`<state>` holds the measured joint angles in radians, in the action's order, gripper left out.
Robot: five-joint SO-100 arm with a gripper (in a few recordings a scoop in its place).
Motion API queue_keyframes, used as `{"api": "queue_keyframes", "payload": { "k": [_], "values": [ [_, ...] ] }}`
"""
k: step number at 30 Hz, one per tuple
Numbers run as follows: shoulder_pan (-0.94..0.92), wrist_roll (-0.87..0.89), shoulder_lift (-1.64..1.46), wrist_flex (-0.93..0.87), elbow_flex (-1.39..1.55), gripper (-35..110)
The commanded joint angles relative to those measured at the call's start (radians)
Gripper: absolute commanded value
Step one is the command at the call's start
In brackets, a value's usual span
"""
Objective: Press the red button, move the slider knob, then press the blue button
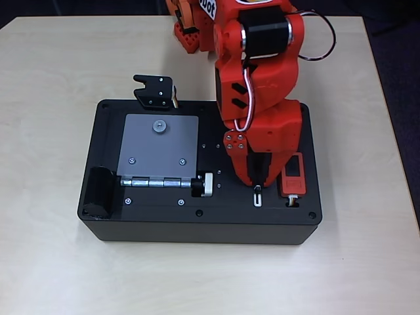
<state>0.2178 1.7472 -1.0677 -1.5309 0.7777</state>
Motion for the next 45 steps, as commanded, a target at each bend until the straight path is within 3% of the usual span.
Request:
{"api": "queue_keyframes", "payload": {
  "k": [1,37,45],
  "values": [
    [0.003,0.005,0.006,-0.018,-0.037,0],
    [-0.009,0.000,0.069,-0.055,-0.199,0],
    [-0.002,-0.112,0.051,-0.101,-0.367,0]
  ]
}}
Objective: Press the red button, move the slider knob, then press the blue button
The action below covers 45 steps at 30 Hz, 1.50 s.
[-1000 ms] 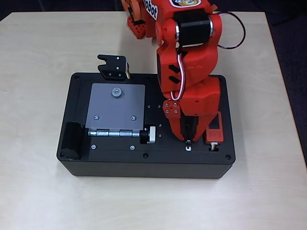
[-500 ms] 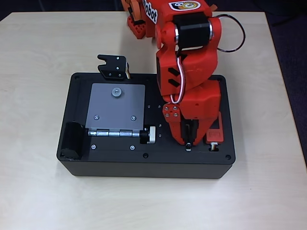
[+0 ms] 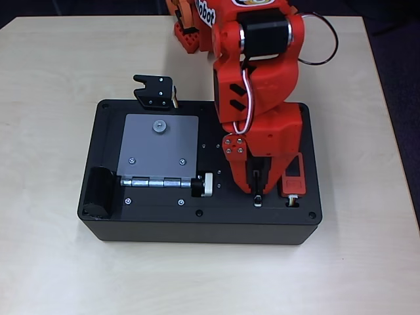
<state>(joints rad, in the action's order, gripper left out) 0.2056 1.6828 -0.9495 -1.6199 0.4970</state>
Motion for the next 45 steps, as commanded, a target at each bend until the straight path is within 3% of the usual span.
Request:
{"api": "queue_keyframes", "payload": {
  "k": [1,4,10,14,22,25,27,33,41,45],
  "values": [
    [0.014,-0.098,-0.067,0.009,-0.106,0],
    [0.023,-0.160,-0.097,0.044,-0.103,0],
    [0.069,-0.121,-0.247,0.074,0.114,0],
    [0.100,0.061,-0.397,0.054,0.344,0],
    [0.130,0.201,-0.540,0.015,0.515,4],
    [0.146,0.238,-0.571,0.005,0.538,16],
    [0.160,0.210,-0.588,0.040,0.558,37],
    [0.210,0.199,-0.621,0.110,0.623,79],
    [0.244,0.172,-0.661,0.144,0.678,104],
    [0.241,0.198,-0.673,0.143,0.690,103]
  ]
}}
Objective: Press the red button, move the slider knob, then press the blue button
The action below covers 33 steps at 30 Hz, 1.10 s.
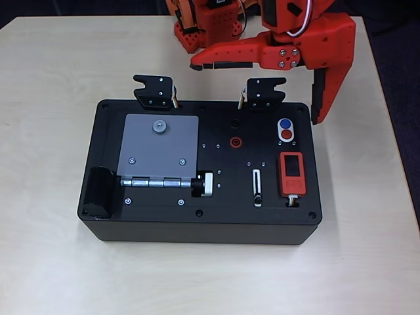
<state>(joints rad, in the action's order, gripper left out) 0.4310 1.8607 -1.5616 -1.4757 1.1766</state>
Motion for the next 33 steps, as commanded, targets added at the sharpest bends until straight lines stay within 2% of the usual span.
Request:
{"api": "queue_keyframes", "payload": {
  "k": [1,11,19,28,33],
  "values": [
    [0.015,0.020,-0.071,0.008,0.028,103],
    [0.049,0.094,-0.184,-0.023,0.218,100],
    [0.048,0.043,-0.321,0.020,0.413,101],
    [0.008,-0.025,-0.410,0.193,0.598,71],
    [-0.003,-0.023,-0.373,0.198,0.575,74]
  ]
}}
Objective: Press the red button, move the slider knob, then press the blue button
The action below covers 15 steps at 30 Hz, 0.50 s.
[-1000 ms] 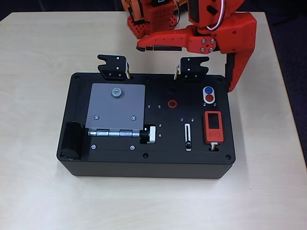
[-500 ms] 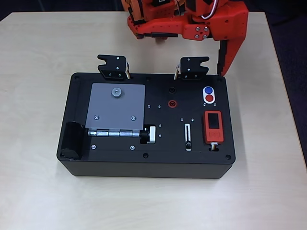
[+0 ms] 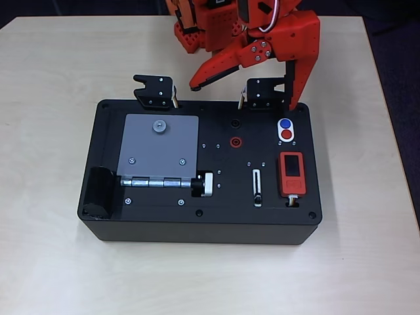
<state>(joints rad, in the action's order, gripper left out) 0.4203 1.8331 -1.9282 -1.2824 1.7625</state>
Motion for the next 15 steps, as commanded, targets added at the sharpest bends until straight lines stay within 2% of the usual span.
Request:
{"api": "queue_keyframes", "payload": {
  "k": [1,8,15],
  "values": [
    [0.008,0.008,0.000,0.002,-0.018,75],
    [-0.009,-0.055,0.023,0.034,-0.031,62],
    [-0.002,0.000,0.066,0.011,-0.066,74]
  ]
}}
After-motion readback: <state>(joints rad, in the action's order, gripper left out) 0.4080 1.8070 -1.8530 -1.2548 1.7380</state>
